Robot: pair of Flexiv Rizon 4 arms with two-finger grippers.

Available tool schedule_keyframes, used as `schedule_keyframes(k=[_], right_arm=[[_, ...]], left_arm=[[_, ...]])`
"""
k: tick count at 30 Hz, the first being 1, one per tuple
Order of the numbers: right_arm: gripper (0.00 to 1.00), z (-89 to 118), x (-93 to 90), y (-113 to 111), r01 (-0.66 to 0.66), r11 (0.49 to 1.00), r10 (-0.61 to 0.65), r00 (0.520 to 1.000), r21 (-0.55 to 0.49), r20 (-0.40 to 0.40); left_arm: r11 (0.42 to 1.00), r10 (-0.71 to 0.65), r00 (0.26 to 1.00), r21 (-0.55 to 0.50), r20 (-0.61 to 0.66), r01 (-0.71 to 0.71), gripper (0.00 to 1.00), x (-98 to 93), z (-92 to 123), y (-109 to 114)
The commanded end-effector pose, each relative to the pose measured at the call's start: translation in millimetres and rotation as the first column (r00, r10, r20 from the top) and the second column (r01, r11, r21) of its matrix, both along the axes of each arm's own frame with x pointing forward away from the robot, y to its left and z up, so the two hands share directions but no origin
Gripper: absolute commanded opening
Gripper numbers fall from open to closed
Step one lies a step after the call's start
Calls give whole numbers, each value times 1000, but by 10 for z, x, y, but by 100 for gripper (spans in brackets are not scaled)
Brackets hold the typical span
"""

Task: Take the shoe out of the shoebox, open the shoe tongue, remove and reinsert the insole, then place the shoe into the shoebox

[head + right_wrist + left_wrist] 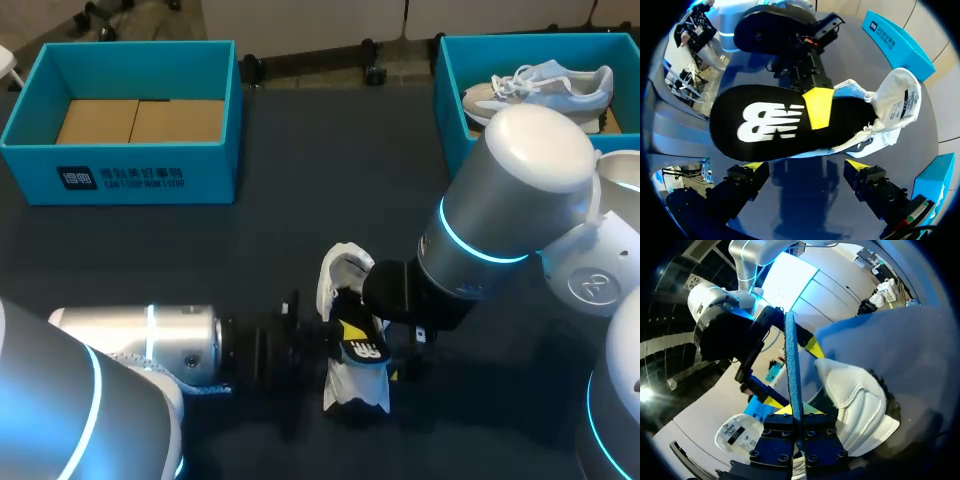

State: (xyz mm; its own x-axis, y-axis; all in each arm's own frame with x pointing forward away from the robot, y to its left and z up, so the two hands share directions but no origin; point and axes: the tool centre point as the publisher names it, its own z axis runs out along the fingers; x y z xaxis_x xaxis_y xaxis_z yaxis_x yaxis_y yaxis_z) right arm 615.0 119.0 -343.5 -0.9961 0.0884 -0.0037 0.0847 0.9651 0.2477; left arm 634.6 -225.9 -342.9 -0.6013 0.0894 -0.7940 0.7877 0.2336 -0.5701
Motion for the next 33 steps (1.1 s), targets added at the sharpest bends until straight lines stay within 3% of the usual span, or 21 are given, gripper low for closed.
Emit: schedule_keyframes(k=[1,8,11,12,21,25,28,33], right_arm=[[100,-19,-11,10,2,1000,-2,1000,0,3],[100,-19,-11,10,2,1000,-2,1000,0,3],[100,-19,-11,10,2,1000,-2,1000,0,3],[100,-19,-11,10,2,1000,-2,1000,0,3],[100,-19,-11,10,2,1000,-2,1000,0,3],[100,-19,-11,10,2,1000,-2,1000,0,3],[100,-19,-11,10,2,1000,-2,1000,0,3],[100,-19,-11,10,2,1000,-2,1000,0,3]], left_arm=[[1000,13,1000,14,-1,-13,0,80,-38,-82],[1000,19,1000,9,-23,-19,0,115,-2,-81],[1000,11,999,-5,-52,-11,31,51,55,-51],[1000,18,999,-1,-49,-18,33,41,65,-43],[999,3,998,-32,-65,-5,27,-121,261,-4],[999,-8,998,-41,-56,6,16,-170,302,-32],[1000,-21,999,-23,-45,20,0,-189,278,-61],[999,-41,999,19,-29,41,0,-176,170,-93]])
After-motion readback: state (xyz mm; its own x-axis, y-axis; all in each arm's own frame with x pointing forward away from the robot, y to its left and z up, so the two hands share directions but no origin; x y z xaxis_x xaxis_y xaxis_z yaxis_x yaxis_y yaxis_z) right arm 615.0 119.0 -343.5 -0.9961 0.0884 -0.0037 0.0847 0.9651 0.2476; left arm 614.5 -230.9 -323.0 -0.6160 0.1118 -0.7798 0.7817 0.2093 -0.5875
